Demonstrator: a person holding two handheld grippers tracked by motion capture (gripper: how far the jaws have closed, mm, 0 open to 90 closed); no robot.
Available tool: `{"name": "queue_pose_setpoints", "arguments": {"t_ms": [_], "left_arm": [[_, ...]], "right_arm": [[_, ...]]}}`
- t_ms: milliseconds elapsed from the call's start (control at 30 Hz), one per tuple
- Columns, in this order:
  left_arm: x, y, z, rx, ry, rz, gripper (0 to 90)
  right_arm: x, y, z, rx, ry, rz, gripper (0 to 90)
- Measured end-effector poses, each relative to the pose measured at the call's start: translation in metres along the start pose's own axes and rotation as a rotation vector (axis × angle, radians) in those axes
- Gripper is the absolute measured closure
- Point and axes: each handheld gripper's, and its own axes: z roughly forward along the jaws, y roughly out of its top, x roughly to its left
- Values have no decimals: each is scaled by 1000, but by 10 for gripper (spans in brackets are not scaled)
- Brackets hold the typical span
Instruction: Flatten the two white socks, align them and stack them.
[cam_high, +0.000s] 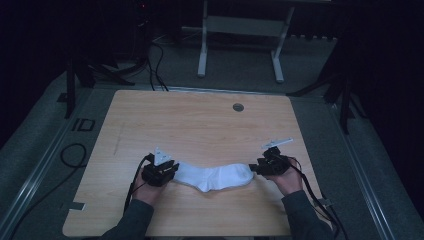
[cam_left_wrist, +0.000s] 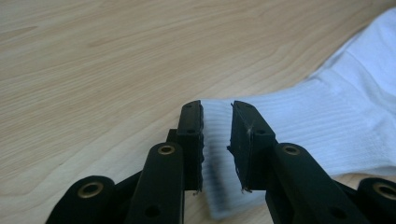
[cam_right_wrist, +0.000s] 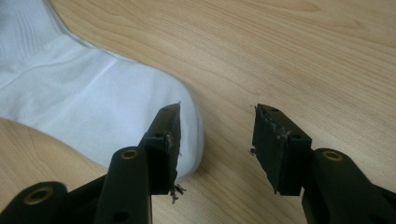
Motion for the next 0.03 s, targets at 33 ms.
{"name": "queue_pose_setpoints", "arguments": {"t_ms": [33], "left_arm": [[2, 0, -1, 1, 5, -5, 737]], "right_arm": [[0, 0, 1, 1, -1, -3, 511]]}}
